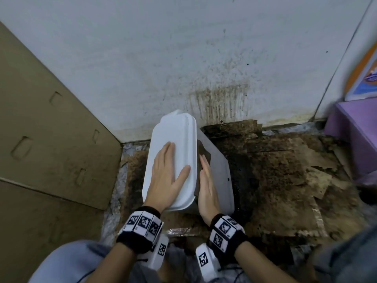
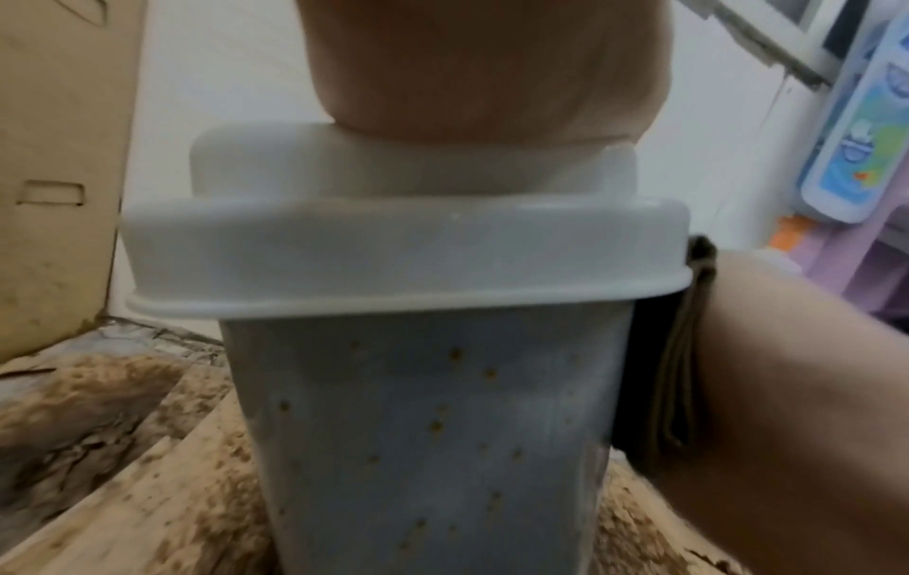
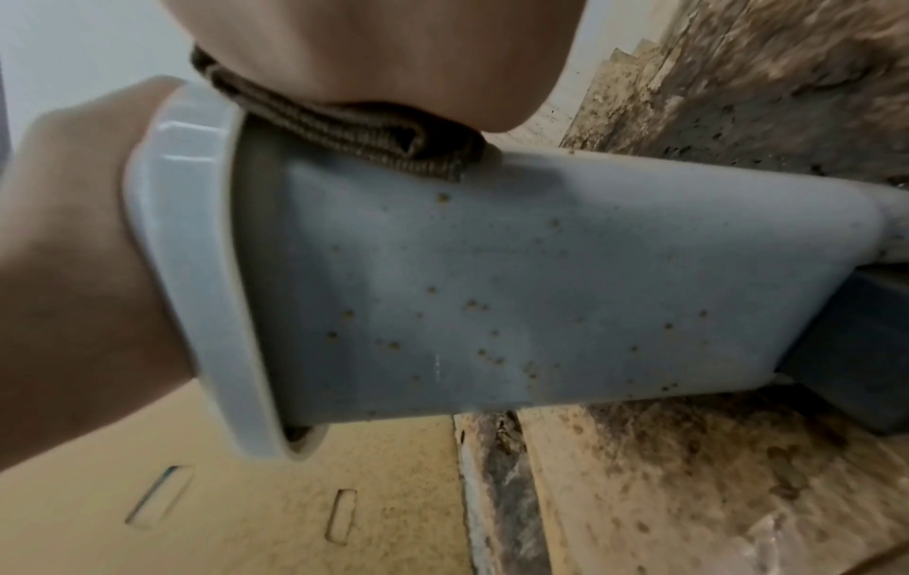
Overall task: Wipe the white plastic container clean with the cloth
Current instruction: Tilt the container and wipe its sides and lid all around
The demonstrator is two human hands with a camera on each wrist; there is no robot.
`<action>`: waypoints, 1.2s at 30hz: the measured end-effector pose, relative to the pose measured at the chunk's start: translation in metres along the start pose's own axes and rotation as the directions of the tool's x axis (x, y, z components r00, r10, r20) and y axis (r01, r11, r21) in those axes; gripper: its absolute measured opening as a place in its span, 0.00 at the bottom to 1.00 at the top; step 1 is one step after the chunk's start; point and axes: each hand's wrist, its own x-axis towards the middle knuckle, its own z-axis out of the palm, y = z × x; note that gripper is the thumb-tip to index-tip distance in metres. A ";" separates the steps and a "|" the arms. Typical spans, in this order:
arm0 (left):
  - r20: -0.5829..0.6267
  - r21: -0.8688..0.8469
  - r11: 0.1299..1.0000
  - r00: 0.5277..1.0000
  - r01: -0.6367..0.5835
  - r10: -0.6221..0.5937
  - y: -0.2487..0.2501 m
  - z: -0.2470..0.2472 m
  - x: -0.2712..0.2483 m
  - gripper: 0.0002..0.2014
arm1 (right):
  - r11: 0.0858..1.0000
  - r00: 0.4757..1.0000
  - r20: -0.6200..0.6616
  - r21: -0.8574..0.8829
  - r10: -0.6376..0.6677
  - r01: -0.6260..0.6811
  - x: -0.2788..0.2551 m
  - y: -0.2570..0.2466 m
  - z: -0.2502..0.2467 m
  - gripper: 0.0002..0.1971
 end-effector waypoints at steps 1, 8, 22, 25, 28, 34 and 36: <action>0.018 -0.006 1.000 1.000 0.010 -0.009 -0.002 -0.001 0.001 0.43 | 1.000 1.000 0.014 -0.025 -0.010 0.010 0.001 0.005 -0.001 0.21; 0.056 -0.063 0.997 0.997 0.054 -0.050 -0.017 -0.009 0.004 0.42 | 0.962 0.994 0.052 -0.251 -0.093 0.104 -0.002 0.036 -0.005 0.25; 0.009 -0.082 0.995 0.998 0.061 -0.061 -0.025 -0.014 0.002 0.40 | 0.935 0.980 -0.066 -0.295 0.186 -0.197 0.016 0.106 -0.042 0.25; 0.007 -0.072 0.995 0.998 0.063 -0.063 -0.026 -0.014 0.003 0.41 | 0.935 0.984 -0.080 -0.310 0.157 -0.175 0.012 0.096 -0.032 0.25; 0.003 -0.062 0.996 0.998 0.059 -0.059 -0.027 -0.014 0.003 0.41 | 0.947 0.993 -0.071 -0.302 0.093 -0.111 0.000 0.075 -0.013 0.28; -0.013 -0.056 0.997 0.999 0.052 -0.053 -0.029 -0.013 0.003 0.41 | 0.945 0.993 0.022 -0.304 -0.118 0.119 -0.017 0.030 0.021 0.31; -0.018 -0.059 0.997 0.999 0.047 -0.049 -0.030 -0.012 0.004 0.41 | 0.930 0.986 0.055 -0.328 -0.155 0.165 -0.018 0.027 0.022 0.30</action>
